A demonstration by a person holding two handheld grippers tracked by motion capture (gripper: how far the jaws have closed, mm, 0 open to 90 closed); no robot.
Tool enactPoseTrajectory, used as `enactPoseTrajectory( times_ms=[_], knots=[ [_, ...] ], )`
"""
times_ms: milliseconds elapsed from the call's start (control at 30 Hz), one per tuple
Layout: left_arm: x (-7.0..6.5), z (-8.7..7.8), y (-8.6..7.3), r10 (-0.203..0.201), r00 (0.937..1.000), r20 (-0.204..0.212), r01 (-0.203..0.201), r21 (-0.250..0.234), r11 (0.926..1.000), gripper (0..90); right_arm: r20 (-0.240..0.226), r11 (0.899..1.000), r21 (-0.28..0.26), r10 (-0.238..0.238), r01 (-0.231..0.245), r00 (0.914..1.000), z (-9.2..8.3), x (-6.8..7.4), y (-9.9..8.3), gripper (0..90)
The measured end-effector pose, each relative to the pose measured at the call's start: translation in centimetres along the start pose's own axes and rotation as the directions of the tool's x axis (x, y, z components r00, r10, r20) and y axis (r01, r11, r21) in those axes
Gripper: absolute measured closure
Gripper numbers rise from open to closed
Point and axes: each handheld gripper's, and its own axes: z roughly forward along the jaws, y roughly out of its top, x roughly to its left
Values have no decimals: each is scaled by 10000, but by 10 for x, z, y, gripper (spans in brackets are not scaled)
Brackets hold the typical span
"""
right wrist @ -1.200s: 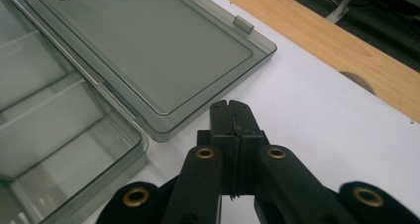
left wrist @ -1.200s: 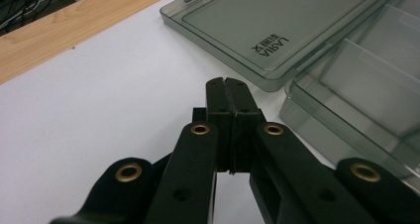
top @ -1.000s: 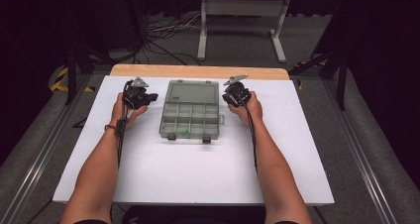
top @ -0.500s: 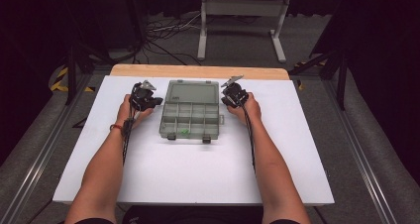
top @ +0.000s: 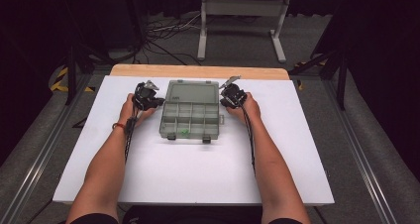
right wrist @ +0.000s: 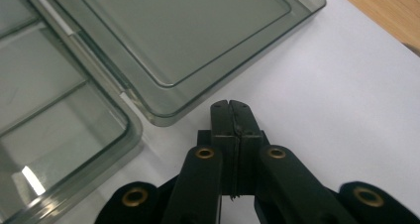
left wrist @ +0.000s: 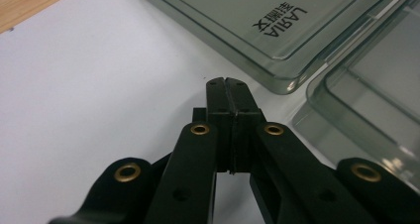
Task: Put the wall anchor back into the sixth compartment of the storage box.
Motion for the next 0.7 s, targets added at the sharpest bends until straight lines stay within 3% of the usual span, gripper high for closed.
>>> enactPoseTrajectory(
  times_ms=[133, 233, 600, 700],
  knots=[
    [0, 3, 6, 226, 9997, -90, -225, 211, 9995, 900, 34, 9987, 248, -437, 436, 9990, 1, 2, 4, 900],
    [0, 4, 7, 407, 9990, -177, -403, 207, 9990, 900, -174, 9994, 139, -317, 320, 9993, 1, -1, 3, 900],
    [6, 10, 12, 103, 9999, -51, -102, 169, 9998, 899, 0, 9988, -3, -489, 489, 9988, 8, -3, 9, 900],
    [7, 12, 13, 16, 10000, -31, -15, 84, 10000, 898, -45, 9994, -124, -327, 326, 9995, 9, -5, 9, 900]
  ],
)
